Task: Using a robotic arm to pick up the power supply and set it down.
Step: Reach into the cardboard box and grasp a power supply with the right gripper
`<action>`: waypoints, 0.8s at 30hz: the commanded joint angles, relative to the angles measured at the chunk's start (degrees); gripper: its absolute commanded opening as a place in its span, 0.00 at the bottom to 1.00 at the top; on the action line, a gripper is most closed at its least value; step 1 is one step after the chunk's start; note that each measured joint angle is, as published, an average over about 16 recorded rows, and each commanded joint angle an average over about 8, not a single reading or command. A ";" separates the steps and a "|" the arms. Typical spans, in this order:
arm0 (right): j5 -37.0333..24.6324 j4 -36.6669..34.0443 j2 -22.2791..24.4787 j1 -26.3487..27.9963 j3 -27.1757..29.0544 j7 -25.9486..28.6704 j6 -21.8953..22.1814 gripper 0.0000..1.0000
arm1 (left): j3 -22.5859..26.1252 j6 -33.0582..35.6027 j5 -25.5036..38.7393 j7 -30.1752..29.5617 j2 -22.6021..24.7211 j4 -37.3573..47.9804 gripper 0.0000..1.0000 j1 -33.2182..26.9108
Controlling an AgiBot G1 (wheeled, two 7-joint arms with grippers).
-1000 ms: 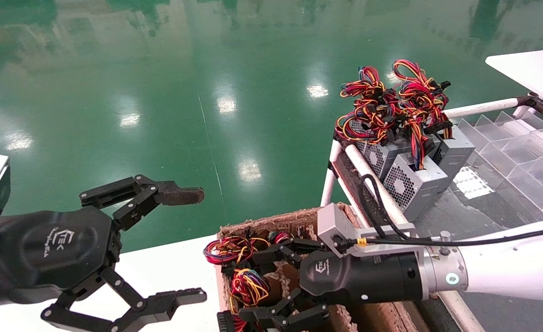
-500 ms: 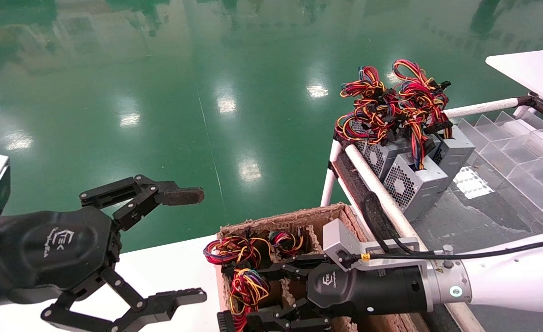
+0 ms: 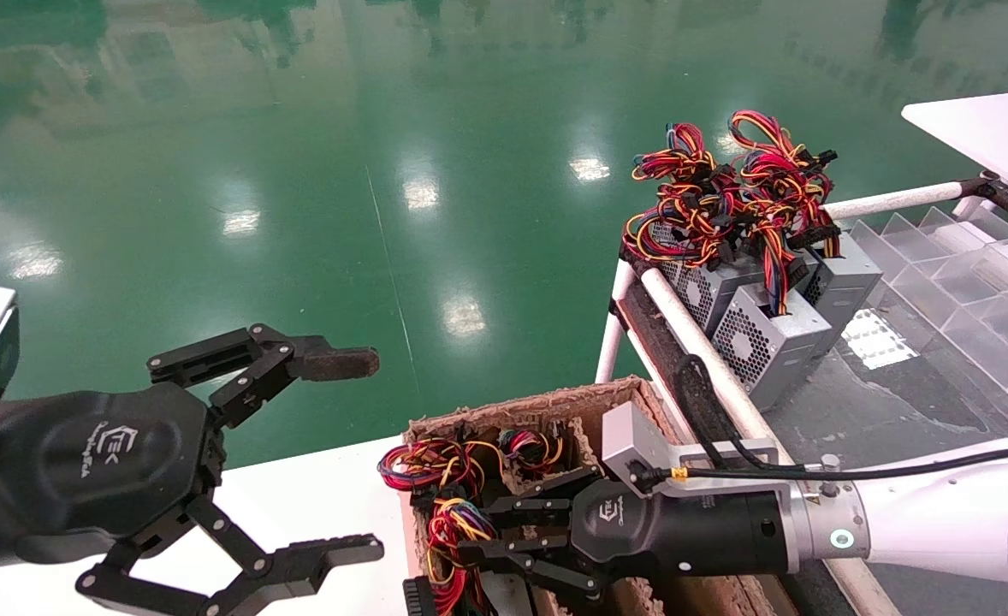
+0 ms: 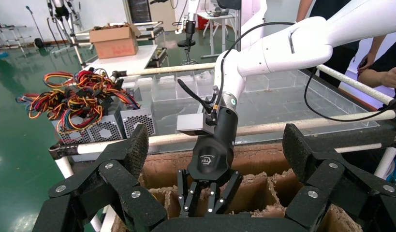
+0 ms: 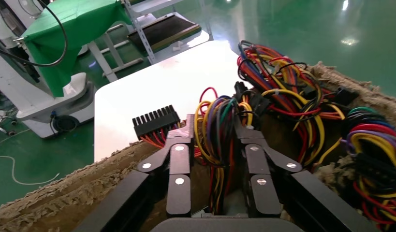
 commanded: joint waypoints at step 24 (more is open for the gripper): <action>15.54 12.09 9.69 -1.42 1.74 -4.64 -0.09 0.00 | 0.06 -0.03 -0.04 0.03 -0.03 0.00 1.00 -0.01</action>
